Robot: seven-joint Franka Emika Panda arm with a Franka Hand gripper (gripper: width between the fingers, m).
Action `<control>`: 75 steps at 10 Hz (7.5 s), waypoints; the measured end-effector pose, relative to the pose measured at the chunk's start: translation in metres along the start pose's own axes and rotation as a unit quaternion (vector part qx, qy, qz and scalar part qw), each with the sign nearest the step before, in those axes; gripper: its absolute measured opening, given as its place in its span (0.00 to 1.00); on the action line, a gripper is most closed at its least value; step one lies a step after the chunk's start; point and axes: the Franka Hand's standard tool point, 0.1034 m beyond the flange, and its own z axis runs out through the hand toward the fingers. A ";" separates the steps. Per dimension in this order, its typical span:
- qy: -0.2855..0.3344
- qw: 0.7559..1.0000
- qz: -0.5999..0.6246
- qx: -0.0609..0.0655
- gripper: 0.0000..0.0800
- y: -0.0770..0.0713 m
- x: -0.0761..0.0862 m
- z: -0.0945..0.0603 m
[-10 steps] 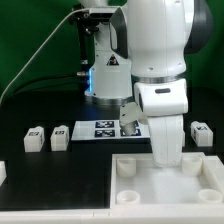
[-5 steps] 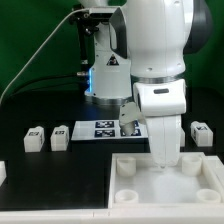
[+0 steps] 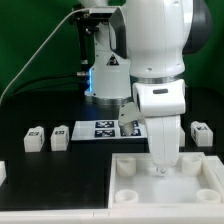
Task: Assemble one leg
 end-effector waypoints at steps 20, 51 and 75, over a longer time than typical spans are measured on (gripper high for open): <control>0.017 0.714 0.699 0.012 0.81 -0.071 0.115 -0.037; -0.279 0.661 0.653 0.241 0.36 -0.114 0.116 0.011; 0.265 0.717 0.607 -0.218 0.37 0.067 0.050 -0.170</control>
Offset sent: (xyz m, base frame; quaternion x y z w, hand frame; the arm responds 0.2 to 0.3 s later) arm 0.0000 0.0000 0.0000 0.0000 0.0000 0.0000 1.0000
